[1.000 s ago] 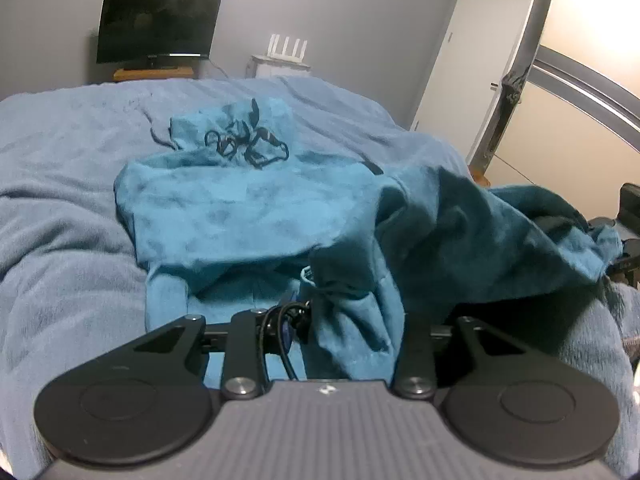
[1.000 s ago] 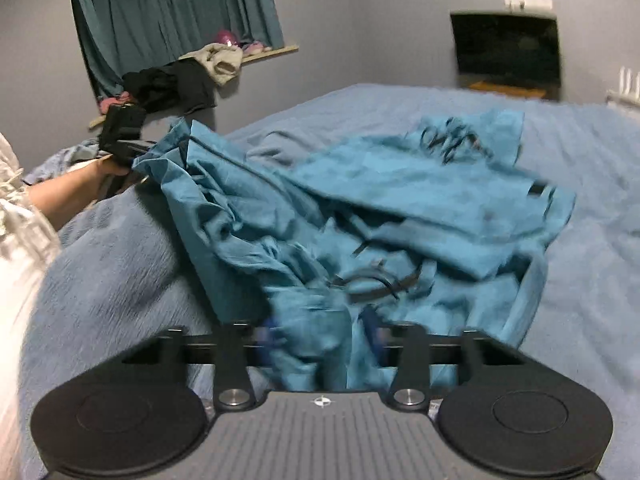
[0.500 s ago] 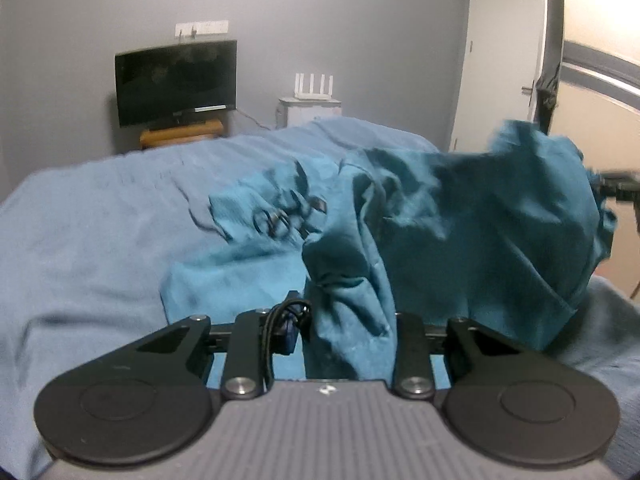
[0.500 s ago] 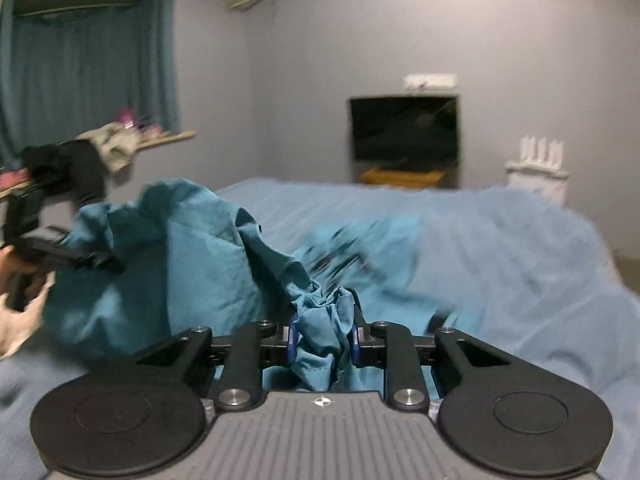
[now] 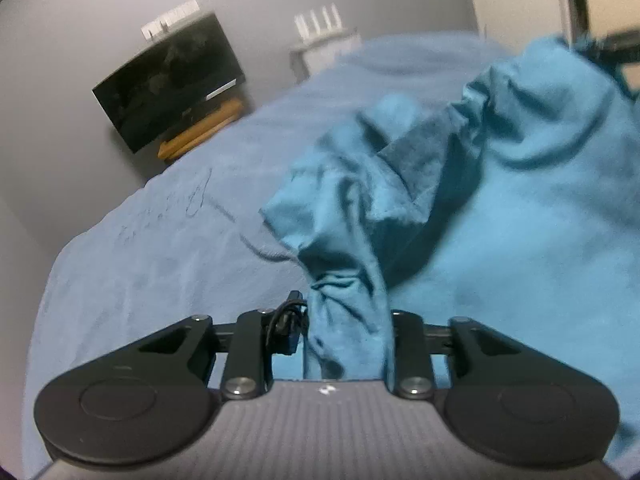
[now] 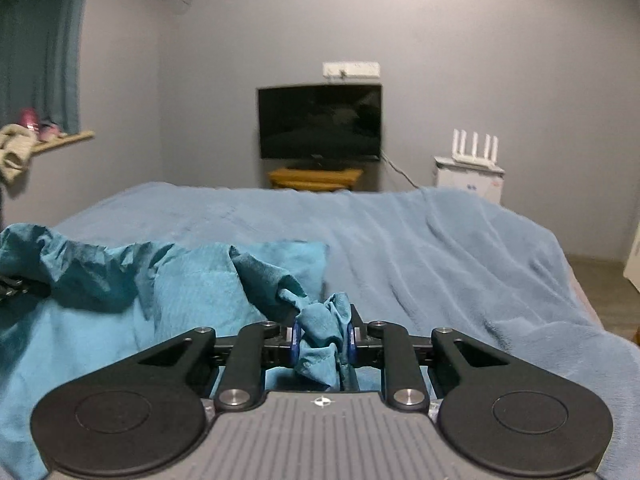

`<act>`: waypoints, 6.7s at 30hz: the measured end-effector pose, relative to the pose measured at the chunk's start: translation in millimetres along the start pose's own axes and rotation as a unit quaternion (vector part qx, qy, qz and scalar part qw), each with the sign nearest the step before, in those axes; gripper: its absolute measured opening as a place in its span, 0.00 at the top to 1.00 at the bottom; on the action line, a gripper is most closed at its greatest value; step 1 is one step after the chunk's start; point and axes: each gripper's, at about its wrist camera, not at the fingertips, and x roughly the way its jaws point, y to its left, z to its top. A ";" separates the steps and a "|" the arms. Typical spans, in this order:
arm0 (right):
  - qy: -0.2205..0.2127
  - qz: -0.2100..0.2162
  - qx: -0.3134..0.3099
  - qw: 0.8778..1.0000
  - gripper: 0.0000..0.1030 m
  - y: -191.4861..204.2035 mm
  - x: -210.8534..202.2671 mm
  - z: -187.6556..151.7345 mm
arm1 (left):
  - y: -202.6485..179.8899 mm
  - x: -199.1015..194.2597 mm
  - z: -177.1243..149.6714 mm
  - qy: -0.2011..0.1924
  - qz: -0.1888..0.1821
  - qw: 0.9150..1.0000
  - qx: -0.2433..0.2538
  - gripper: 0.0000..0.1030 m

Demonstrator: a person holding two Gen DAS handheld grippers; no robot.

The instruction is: Fold large clothes

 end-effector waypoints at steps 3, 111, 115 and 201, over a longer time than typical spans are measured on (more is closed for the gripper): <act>0.020 -0.019 -0.004 1.000 0.78 4.3 46.0 -12.7 | 9.4 29.8 -1.6 0.020 0.030 0.999 0.001 0.34; 0.125 -0.004 0.027 0.992 0.37 132.0 13.0 -202.9 | -175.0 -44.6 -150.3 -0.009 -0.040 0.972 -0.230 0.14; 0.055 -0.021 0.064 0.996 0.40 116.0 -5.4 -193.4 | -154.8 -63.8 -155.7 -0.063 -0.023 0.958 -0.280 0.14; -0.110 0.193 0.081 0.972 0.97 32.6 177.4 -7.8 | -87.1 85.1 -83.0 -0.007 0.008 0.945 -0.327 0.04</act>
